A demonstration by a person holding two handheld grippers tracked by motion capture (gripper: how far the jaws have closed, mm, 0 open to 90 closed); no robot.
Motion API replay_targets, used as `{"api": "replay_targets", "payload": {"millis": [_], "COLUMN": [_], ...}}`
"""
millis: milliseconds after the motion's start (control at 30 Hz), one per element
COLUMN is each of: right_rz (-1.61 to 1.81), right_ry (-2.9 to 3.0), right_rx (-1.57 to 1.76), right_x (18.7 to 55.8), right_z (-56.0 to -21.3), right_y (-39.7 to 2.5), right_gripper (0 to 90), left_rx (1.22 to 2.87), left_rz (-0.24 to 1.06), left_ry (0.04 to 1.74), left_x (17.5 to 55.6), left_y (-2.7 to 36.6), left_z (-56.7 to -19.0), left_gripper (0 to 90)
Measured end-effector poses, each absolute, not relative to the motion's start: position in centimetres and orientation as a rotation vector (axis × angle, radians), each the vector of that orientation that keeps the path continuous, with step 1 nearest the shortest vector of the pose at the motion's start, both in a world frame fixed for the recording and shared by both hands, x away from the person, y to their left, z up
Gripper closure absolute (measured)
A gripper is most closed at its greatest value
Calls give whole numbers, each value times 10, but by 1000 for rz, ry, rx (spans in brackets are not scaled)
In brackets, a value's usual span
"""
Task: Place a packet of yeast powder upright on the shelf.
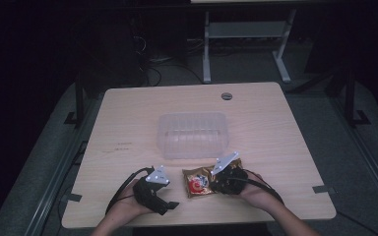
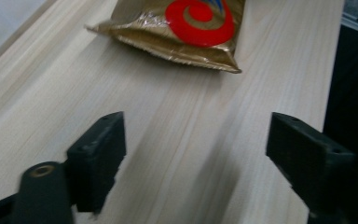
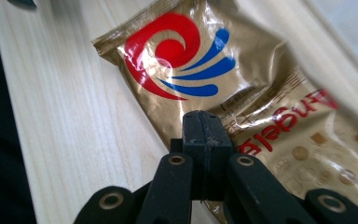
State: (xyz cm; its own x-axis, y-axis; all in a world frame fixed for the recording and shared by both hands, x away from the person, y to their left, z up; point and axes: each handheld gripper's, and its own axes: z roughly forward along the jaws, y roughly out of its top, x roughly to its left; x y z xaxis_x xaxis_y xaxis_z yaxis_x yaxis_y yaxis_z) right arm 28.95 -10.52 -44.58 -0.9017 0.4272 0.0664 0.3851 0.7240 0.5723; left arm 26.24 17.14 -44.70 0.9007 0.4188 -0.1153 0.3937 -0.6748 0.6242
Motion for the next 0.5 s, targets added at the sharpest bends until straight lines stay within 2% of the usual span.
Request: {"api": "replay_targets", "payload": {"millis": [67,133,200,267,333,367,500], "right_rz": [978,1018,1046,1060,1067,1069,1062], "right_ry": [2833,2806,2777,2754,2743,2730,2693], "right_rx": [724,788,828,879,904,949,1049], "right_x": [289,287,287,286,287,287,288], "right_z": [-440,-433,-428,-425,-424,-422,-423], "right_y": [-114,-124,-136,-147,-152,-161,-180], "right_gripper": [897,834,740,652,623,562,467], "left_rx": [2360,2351,2327,2333,2318,2318,2309], "left_rz": [63,67,78,89,94,93,87], "left_ry": [581,586,589,580,596,595,579], "left_x": [262,262,262,262,263,264,272], "left_y": [173,173,173,172,169,168,151], "left_z": [-444,-442,-438,-436,-433,-431,-421], "left_gripper": [228,256,322,401,502,557,769]}}
